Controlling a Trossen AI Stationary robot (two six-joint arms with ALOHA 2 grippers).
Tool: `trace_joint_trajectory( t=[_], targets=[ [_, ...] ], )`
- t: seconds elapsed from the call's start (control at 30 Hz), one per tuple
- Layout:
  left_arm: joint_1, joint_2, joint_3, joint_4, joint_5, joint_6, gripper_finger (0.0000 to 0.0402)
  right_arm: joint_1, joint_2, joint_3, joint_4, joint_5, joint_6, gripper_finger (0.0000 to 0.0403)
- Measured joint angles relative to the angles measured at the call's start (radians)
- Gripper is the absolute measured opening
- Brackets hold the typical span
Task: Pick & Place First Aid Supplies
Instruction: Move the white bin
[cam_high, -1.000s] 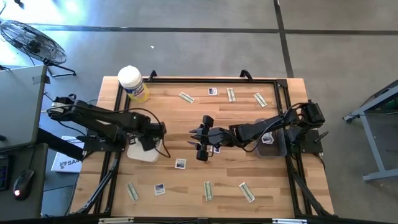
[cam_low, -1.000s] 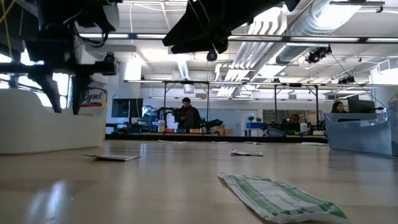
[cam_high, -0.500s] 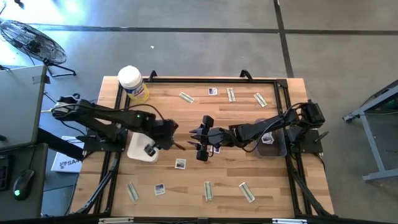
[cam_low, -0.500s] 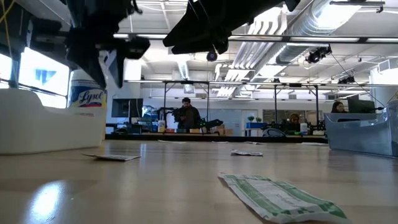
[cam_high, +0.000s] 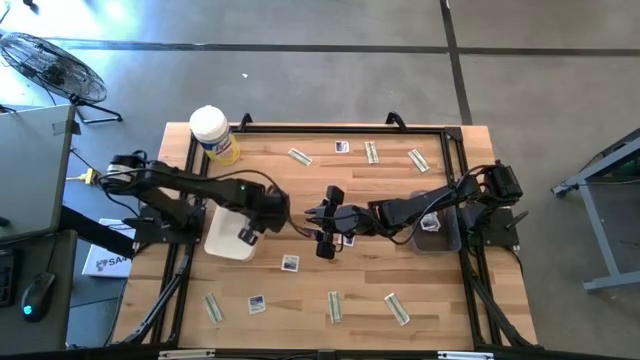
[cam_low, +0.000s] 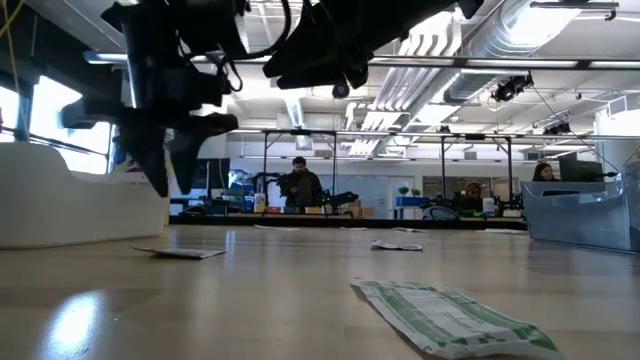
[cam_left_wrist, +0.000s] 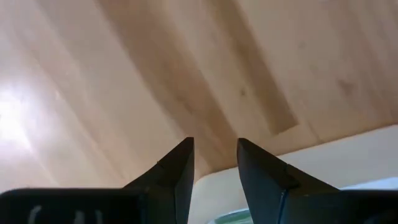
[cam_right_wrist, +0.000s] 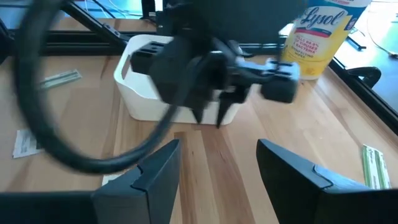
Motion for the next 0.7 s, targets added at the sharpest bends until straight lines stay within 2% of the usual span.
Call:
trace_joint_trajectory(
  t=[0.43, 0.7],
  targets=[
    [0.149, -0.007, 0.000, -0.036, -0.007, -0.051, 0.0117, 0.000, 0.000, 0.000, -0.004, -0.032, 0.009, 0.0204],
    [0.164, -0.007, 0.000, -0.109, -0.095, -0.069, 0.0117, 0.000, 0.000, 0.000, -0.017, -0.033, 0.009, 0.0204]
  ],
)
